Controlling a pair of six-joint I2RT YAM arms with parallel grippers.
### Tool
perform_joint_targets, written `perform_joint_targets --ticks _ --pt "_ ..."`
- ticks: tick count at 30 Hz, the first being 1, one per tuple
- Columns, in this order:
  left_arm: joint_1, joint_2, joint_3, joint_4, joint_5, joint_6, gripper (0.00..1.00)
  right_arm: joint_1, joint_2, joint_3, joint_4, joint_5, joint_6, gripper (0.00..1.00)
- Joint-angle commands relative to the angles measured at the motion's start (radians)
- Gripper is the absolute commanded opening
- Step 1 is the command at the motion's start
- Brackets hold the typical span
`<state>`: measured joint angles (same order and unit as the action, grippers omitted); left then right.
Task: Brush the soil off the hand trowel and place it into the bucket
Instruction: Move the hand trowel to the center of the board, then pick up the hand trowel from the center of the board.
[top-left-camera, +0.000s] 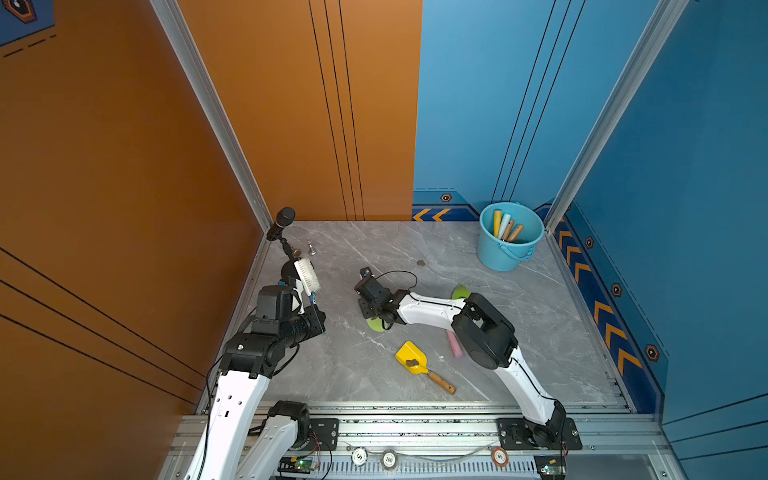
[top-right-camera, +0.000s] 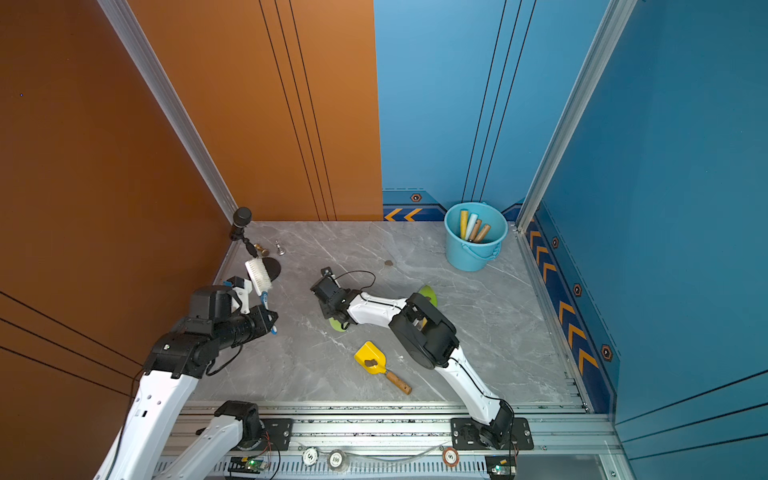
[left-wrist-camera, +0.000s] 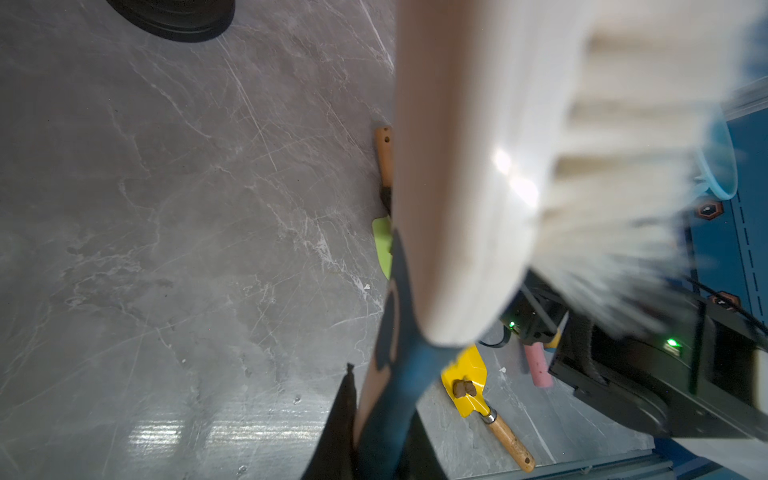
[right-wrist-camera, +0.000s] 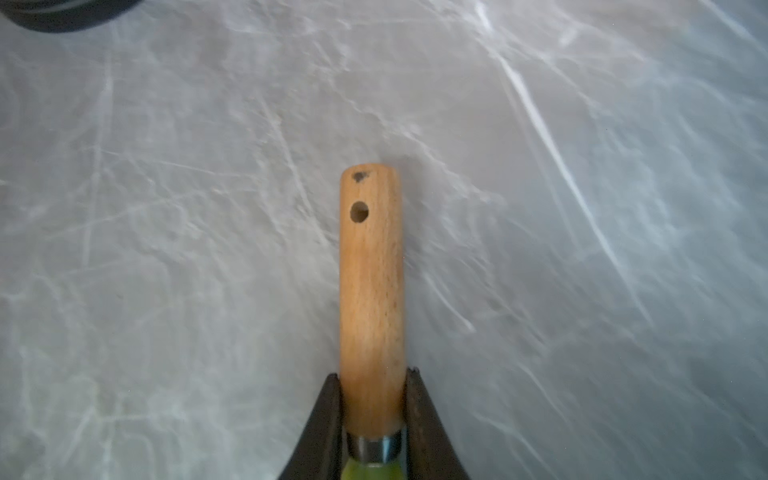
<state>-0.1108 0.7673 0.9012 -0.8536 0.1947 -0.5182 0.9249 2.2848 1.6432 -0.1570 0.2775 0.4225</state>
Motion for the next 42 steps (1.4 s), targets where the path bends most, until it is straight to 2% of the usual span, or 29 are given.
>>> perform_joint_targets --ticks 1,7,10,15,19,25,34,41,42 --pt "-0.009 0.009 -0.016 0.053 0.032 -0.006 0.00 -0.049 -0.101 -0.130 0.049 0.106 0.094 0.17" --pt "-0.029 0.055 -0.011 0.097 0.046 -0.004 0.00 -0.117 -0.174 -0.276 0.131 0.037 0.138 0.24" --pt "-0.041 0.074 -0.003 0.106 0.039 0.000 0.00 -0.128 -0.175 -0.264 0.108 0.005 0.158 0.35" --pt "-0.066 0.088 -0.001 0.125 0.023 -0.002 0.00 -0.149 -0.164 -0.168 0.011 -0.073 0.186 0.48" --pt "-0.079 0.099 -0.003 0.137 0.010 -0.005 0.00 -0.185 -0.113 -0.031 -0.144 -0.141 0.201 0.49" --pt "-0.098 0.104 -0.005 0.152 -0.014 -0.015 0.00 -0.216 -0.039 0.080 -0.241 -0.172 0.172 0.50" --pt "-0.105 0.108 0.003 0.151 -0.034 -0.015 0.00 -0.216 0.001 0.109 -0.171 -0.209 0.022 0.52" --pt "-0.115 0.106 -0.006 0.151 -0.046 -0.023 0.00 -0.215 0.077 0.207 -0.232 -0.193 0.003 0.53" --pt "-0.116 0.107 -0.008 0.151 -0.050 -0.025 0.00 -0.249 0.093 0.234 -0.250 -0.193 0.011 0.52"
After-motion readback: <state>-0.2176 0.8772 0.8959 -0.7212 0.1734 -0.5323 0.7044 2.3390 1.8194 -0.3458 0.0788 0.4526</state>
